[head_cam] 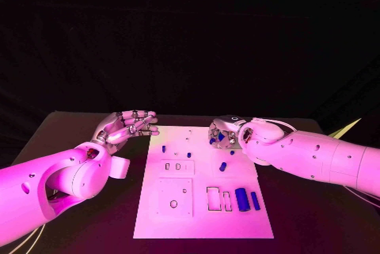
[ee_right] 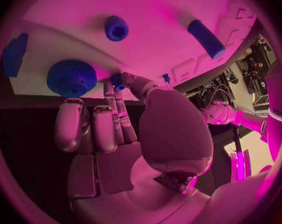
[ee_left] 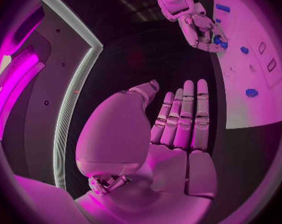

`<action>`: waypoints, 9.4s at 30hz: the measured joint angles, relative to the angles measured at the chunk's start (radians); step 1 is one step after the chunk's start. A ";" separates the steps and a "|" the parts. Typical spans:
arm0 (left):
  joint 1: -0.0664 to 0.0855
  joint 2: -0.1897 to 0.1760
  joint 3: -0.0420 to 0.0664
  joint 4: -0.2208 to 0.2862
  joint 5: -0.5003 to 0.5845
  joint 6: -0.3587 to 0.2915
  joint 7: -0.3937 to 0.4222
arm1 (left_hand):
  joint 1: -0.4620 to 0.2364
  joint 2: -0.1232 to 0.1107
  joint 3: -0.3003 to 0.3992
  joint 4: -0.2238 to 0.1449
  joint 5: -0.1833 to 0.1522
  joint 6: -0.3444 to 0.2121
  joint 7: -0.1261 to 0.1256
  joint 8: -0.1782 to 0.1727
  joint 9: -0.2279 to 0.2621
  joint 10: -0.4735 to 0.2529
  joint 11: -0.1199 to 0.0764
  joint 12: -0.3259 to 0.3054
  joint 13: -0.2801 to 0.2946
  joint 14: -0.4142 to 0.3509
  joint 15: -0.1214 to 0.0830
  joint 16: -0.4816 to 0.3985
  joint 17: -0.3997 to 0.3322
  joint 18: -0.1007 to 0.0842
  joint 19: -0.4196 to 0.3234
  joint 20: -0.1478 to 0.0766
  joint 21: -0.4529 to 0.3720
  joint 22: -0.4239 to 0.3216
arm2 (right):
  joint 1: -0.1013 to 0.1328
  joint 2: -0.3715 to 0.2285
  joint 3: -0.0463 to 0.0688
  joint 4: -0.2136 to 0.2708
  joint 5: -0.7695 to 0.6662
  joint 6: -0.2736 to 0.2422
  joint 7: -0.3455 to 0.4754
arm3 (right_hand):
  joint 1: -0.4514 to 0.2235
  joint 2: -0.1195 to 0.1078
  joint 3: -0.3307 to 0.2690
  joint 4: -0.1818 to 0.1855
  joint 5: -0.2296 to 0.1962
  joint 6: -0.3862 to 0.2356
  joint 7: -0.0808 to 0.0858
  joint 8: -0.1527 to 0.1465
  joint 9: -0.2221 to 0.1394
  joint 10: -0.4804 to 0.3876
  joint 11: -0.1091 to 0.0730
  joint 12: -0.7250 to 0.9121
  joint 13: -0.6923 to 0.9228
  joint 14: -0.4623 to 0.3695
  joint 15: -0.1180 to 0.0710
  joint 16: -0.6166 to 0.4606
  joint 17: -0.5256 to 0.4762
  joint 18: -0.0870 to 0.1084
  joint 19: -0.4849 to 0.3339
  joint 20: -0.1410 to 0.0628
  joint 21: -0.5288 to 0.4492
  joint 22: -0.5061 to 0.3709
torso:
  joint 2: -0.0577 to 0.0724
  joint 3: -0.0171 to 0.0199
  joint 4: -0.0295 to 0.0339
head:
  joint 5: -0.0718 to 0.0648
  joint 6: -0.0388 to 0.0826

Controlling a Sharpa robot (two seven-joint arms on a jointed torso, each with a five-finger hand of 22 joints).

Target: Assemble the parts on the task board

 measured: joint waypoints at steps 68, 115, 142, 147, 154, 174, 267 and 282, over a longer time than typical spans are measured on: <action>0.016 0.004 0.000 0.000 0.003 0.014 -0.010 | 0.000 0.000 0.000 0.000 0.000 -0.005 0.005 0.000 0.000 0.000 0.000 -0.003 0.000 0.000 0.000 0.000 0.005 0.000 0.000 0.000 0.000 0.000 | 0.004 0.176 0.003 -0.077 -0.070 -0.221 -0.131 | 0.009 0.009 0.010 -0.026 -0.033 -0.016 -0.009 0.070 0.115 0.031 -0.009 0.000 0.001 0.014 -0.014 0.007 0.005 0.000 0.012 -0.013 0.034 0.043 | 0.025 -0.0034 0.0042 | 0.020 0.017; 0.021 -0.009 0.000 -0.004 0.009 0.021 -0.013 | 0.000 0.000 0.000 0.000 0.000 -0.005 0.005 0.000 0.000 0.000 0.000 -0.003 0.000 0.000 0.000 0.000 0.011 0.000 0.000 0.000 0.000 0.000 | 0.012 -0.003 0.014 0.094 -0.016 -0.193 -0.140 | 0.031 -0.011 -0.114 0.021 -0.024 -0.160 0.027 -0.053 0.132 -0.217 0.034 0.062 -0.031 -0.023 0.037 -0.142 -0.244 0.034 -0.153 0.032 -0.276 -0.299 | 0.032 0.0038 -0.0055 | 0.029 0.035; 0.022 -0.024 0.000 -0.004 0.013 0.034 -0.013 | 0.000 0.000 0.000 0.000 0.000 -0.005 0.005 0.000 0.000 0.000 0.000 -0.003 0.000 -0.008 0.007 0.000 0.015 0.000 0.000 0.000 0.000 0.000 | 0.044 -0.163 0.022 0.102 0.285 -0.054 -0.168 | 0.163 -0.032 -0.471 0.281 0.092 -0.146 0.023 -0.097 0.193 -0.011 0.010 1.083 0.983 0.012 0.002 0.103 0.054 -0.008 0.038 0.009 0.050 0.096 | 0.027 0.0190 -0.0264 | 0.016 0.036; 0.022 -0.023 0.000 -0.006 0.013 0.036 -0.013 | 0.000 0.000 0.000 0.000 0.000 -0.005 0.005 0.000 0.000 0.000 0.000 -0.003 0.000 -0.008 0.007 0.000 0.015 0.000 0.000 0.000 0.000 0.000 | 0.043 -0.145 0.022 0.090 0.283 -0.057 -0.165 | 0.163 -0.032 -0.471 0.281 0.107 -0.146 0.023 -0.085 0.195 0.025 0.007 1.133 1.032 0.012 0.002 0.113 0.054 -0.009 0.038 0.009 0.058 0.096 | 0.027 0.0182 -0.0246 | 0.016 0.032; 0.022 -0.022 0.000 -0.009 0.013 0.036 -0.014 | 0.000 0.000 0.000 0.000 0.000 -0.005 0.005 0.000 0.000 0.000 0.000 -0.003 0.000 -0.008 0.007 0.000 0.017 0.000 0.000 0.000 0.000 0.000 | 0.041 -0.132 0.022 0.083 0.284 -0.065 -0.159 | 0.162 -0.032 -0.470 0.281 0.119 -0.146 0.023 -0.085 0.196 0.110 0.002 1.242 1.136 0.012 0.002 0.136 0.054 -0.031 0.046 0.008 0.106 0.096 | 0.027 0.0171 -0.0251 | 0.019 0.028; 0.022 -0.019 0.000 -0.014 0.012 0.039 -0.016 | 0.000 0.000 0.000 0.000 0.000 -0.005 0.005 0.000 0.000 0.000 0.000 -0.003 0.000 -0.008 0.007 0.000 0.018 0.000 0.000 0.000 0.000 0.000 | 0.034 -0.101 0.022 0.067 0.287 -0.042 -0.169 | 0.162 -0.032 -0.470 0.281 0.119 -0.146 0.024 -0.085 0.196 0.205 -0.006 1.322 1.136 0.012 0.002 0.158 0.054 -0.032 0.048 0.009 0.142 0.096 | 0.027 0.0174 -0.0265 | 0.021 0.023; 0.023 0.006 0.000 -0.049 0.011 0.043 -0.016 | 0.000 0.000 0.000 0.000 0.000 -0.005 0.005 0.000 0.000 0.000 0.000 -0.003 0.000 -0.008 0.007 0.000 0.020 0.000 0.000 0.000 0.000 0.000 | -0.026 0.141 0.017 0.092 -0.059 -0.202 -0.187 | 0.128 -0.035 -0.145 0.197 0.136 -0.091 0.008 -0.119 0.137 0.264 -0.022 1.392 1.140 0.004 -0.007 0.166 0.054 -0.055 0.061 0.000 0.216 0.096 | 0.029 0.0182 -0.0241 | 0.036 0.028; 0.024 0.007 0.000 -0.050 0.011 0.045 -0.017 | 0.000 0.000 0.000 0.000 0.000 -0.005 0.005 0.000 0.000 0.000 0.000 -0.003 0.000 -0.008 0.007 0.000 0.020 0.000 0.000 0.000 0.000 0.000 | -0.028 0.158 0.017 0.079 -0.059 -0.207 -0.198 | 0.128 -0.035 -0.145 0.197 0.136 -0.091 0.008 -0.125 0.136 0.264 -0.022 1.392 1.140 0.004 -0.007 0.166 0.054 -0.055 0.061 0.000 0.216 0.096 | 0.029 0.0198 -0.0264 | 0.040 0.028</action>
